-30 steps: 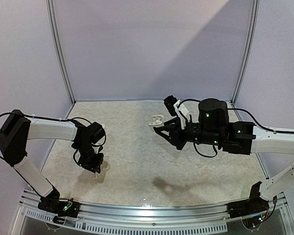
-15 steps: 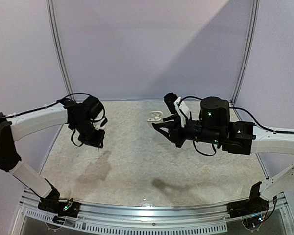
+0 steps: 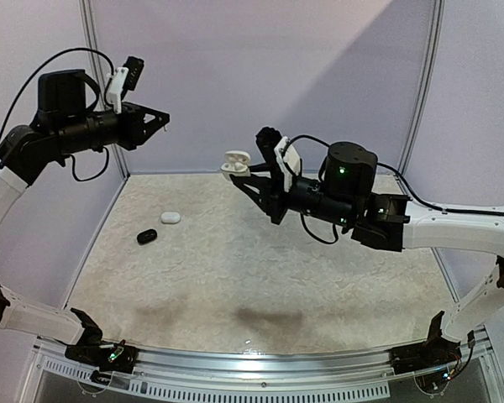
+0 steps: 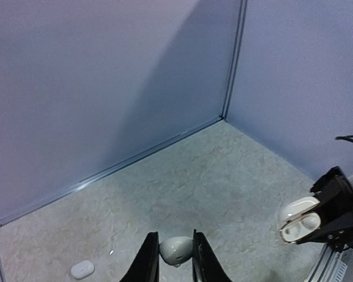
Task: Insert the wireless bluetooth earbuds into the charging case
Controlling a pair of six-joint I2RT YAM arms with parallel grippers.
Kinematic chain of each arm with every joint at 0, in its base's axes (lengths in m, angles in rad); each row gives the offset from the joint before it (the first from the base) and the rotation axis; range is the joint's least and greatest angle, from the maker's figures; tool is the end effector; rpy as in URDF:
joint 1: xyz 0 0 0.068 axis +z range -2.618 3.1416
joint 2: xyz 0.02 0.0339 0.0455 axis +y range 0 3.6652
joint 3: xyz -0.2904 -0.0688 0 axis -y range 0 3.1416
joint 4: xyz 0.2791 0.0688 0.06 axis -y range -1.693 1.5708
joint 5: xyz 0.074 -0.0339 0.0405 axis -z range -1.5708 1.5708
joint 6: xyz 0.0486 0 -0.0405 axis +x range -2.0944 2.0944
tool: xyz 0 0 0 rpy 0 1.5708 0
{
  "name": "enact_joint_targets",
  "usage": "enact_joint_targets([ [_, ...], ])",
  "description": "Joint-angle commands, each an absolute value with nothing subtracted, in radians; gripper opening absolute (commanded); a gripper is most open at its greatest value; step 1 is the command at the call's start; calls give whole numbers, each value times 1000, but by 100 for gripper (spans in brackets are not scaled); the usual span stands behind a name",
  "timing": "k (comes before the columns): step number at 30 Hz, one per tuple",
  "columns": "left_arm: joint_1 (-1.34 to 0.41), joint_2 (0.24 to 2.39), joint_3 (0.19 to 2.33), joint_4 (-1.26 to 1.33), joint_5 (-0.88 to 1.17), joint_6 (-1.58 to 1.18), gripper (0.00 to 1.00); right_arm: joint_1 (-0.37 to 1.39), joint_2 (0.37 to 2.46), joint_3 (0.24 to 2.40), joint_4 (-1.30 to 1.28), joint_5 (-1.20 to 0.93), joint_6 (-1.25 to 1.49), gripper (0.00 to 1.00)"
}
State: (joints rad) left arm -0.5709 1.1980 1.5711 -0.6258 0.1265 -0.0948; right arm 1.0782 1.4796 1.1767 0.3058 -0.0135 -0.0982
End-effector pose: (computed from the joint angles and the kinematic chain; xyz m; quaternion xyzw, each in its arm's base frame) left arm 0.2244 -0.1514 0.5110 0.2237 0.7576 -0.2469 0.5613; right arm 0.1888 0.3531 0.3771 -0.3957 0.5848 0.3375 0.6225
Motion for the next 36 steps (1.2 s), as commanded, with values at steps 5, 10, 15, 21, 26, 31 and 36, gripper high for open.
enact_joint_targets([
  [5,-673,1141,1608,-574,308,11,0,1083,1587,1336,429,-34,-178,0],
  [10,-754,1138,1603,-552,258,58,0,1085,1609,1341,506,26,-196,0],
  [15,-847,1137,1576,-489,143,89,0,1112,1651,1348,610,186,-294,0],
  [21,-887,1169,1542,-358,81,114,0,1114,1678,1355,634,222,-300,0],
  [26,-887,1209,1519,-361,4,110,0,1116,1668,1344,632,217,-283,0],
  [31,-887,1232,1503,-331,3,96,0,1115,1655,1327,634,217,-276,0],
  [36,-887,1243,1482,-289,13,119,0,1115,1642,1314,630,215,-273,0],
])
